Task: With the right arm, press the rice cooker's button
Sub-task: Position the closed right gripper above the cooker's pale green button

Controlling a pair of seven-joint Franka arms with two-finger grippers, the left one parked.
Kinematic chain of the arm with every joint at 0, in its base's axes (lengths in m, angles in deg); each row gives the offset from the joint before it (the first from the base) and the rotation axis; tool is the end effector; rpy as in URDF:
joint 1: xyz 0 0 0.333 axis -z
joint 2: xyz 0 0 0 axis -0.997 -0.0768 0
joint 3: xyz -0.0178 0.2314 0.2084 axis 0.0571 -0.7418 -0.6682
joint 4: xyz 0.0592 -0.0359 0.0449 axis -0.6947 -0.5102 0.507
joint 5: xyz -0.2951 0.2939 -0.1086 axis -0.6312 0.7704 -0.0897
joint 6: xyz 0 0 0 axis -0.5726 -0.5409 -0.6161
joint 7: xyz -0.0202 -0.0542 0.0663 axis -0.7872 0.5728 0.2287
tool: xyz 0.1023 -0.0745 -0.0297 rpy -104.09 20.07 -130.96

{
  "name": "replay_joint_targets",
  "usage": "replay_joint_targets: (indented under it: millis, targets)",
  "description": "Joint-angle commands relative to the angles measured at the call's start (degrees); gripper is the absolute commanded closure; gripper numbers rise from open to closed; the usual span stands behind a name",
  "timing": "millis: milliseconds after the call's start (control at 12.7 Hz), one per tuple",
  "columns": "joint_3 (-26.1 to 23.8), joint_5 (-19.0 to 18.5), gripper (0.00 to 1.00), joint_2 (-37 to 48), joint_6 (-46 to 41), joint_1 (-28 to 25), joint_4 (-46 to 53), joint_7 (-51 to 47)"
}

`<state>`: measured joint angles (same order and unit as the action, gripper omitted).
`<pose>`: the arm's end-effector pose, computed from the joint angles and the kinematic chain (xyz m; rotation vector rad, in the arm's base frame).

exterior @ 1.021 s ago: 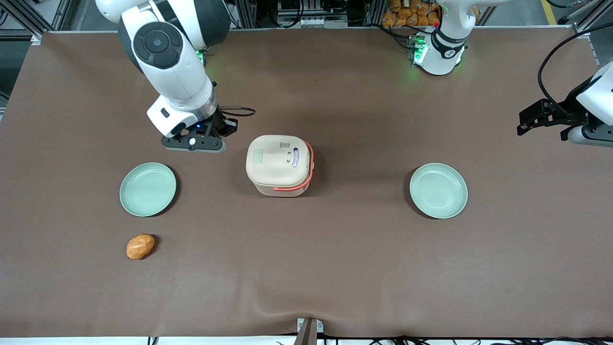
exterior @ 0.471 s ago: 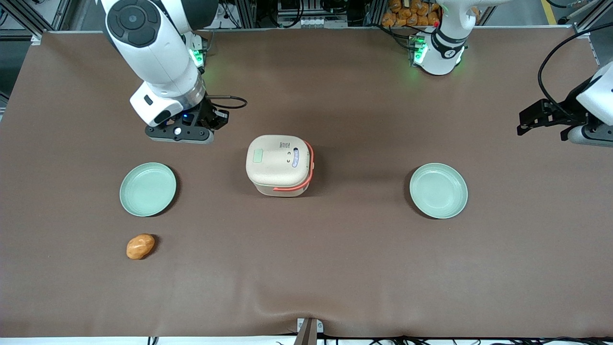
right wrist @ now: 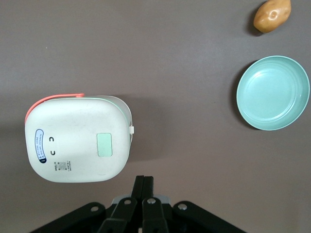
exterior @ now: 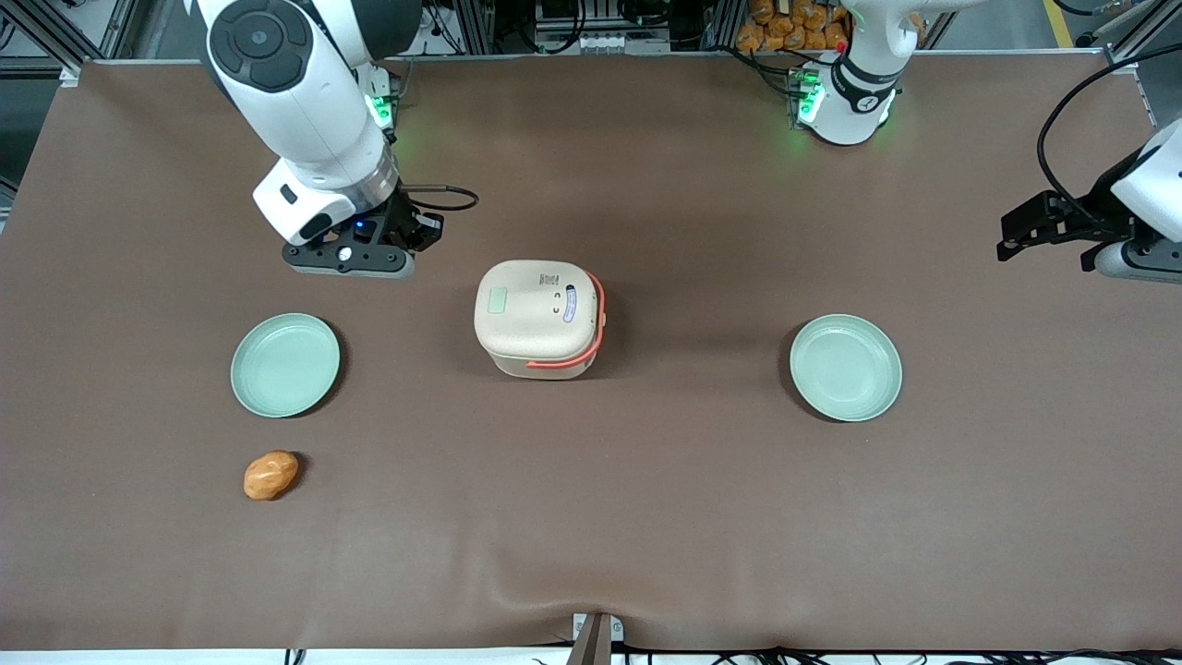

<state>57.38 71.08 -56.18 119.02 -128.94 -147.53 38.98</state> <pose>0.5501 0.3185 0.5146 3.1161 -0.0998 -0.0731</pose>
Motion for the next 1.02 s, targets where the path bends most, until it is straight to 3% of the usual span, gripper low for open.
replay_joint_targets:
  millis: [0, 393, 943]
  targets:
    - [-0.45, -0.07, 1.0, -0.16, 0.11, -0.69, 0.21, -1.7]
    - [-0.54, 0.37, 1.0, -1.65, 3.18, -2.62, -2.5, -2.92]
    - [-0.45, 0.37, 1.0, -6.65, 13.9, -7.36, -6.82, -7.58]
